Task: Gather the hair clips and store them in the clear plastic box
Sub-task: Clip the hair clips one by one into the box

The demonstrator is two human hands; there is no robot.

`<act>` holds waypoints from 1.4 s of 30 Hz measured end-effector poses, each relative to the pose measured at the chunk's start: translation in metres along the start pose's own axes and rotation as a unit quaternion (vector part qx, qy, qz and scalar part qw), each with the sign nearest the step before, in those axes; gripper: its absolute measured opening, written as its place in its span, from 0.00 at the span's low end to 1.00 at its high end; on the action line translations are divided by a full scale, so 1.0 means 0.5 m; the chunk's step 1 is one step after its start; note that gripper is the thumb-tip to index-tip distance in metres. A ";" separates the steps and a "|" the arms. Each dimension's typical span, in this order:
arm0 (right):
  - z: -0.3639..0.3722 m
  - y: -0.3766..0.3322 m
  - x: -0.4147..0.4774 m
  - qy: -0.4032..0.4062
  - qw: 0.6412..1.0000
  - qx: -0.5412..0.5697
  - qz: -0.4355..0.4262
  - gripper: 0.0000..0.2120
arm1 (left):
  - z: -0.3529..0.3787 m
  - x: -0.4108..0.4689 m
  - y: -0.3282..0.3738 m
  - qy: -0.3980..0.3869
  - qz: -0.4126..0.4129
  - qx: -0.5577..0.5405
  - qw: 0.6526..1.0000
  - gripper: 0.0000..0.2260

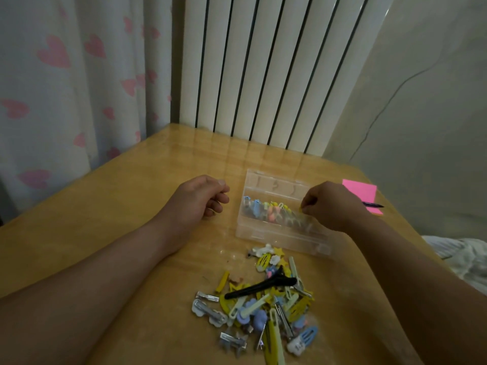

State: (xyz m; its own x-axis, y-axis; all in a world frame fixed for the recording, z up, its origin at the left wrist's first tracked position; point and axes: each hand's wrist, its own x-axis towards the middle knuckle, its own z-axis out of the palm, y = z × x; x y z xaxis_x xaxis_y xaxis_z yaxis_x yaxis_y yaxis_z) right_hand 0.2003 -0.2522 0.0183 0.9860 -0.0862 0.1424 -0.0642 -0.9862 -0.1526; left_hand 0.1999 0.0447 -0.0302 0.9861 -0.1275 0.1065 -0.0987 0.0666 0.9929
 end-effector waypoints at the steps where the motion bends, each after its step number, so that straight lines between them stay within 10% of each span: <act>1: 0.001 0.000 0.002 -0.004 1.000 0.003 0.002 0.06 | 0.000 0.000 0.000 0.000 0.000 0.001 1.000 0.13; 13: 0.004 -0.038 -0.105 0.203 0.955 0.215 -0.038 0.05 | 0.001 -0.002 0.001 0.005 -0.011 0.016 1.000 0.12; 23: 0.017 -0.168 -0.233 0.028 0.955 0.194 -0.222 0.06 | 0.001 -0.015 0.003 -0.008 0.014 0.071 0.997 0.11; 42: 0.001 -0.108 -0.203 -0.084 0.955 -0.064 -0.276 0.17 | 0.007 -0.015 0.001 -0.009 0.022 0.088 0.996 0.10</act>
State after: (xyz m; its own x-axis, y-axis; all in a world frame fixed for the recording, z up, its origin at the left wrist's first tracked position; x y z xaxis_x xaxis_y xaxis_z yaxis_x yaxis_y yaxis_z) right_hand 0.1038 -0.1901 0.0115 0.8853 0.4651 0.0053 0.4649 -0.8851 0.0229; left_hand 0.1922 0.0423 -0.0303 0.9779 -0.1470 0.1487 -0.1646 -0.1025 0.9810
